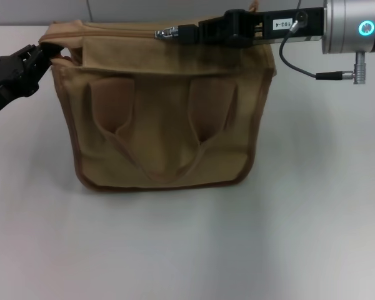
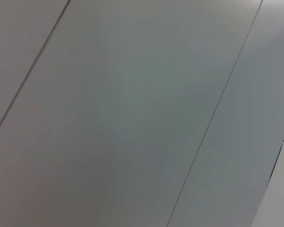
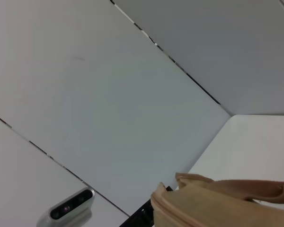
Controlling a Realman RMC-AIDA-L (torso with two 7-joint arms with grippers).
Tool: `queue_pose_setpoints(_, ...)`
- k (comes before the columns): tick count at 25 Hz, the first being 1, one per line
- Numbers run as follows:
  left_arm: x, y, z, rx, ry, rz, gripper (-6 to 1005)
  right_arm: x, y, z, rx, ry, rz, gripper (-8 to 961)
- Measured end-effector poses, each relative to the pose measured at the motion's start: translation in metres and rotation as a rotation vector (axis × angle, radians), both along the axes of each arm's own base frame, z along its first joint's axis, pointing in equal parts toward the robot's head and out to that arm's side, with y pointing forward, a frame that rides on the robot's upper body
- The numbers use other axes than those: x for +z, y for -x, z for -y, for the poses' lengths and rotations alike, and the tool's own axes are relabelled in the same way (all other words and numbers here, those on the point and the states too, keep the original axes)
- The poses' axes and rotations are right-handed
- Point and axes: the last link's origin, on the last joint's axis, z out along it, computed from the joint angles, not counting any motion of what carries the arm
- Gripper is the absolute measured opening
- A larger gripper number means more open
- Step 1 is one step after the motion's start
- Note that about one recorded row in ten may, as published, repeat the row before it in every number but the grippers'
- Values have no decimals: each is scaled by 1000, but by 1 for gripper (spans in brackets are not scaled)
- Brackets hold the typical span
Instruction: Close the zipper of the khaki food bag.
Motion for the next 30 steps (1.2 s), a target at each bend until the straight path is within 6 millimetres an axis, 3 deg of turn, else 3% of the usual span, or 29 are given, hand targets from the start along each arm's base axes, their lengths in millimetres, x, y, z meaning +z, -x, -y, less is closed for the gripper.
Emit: queue_pose_setpoints(30, 0, 0, -1, 1, -1, -1, 24, 26, -37, 10, -68, 3, -23, 6)
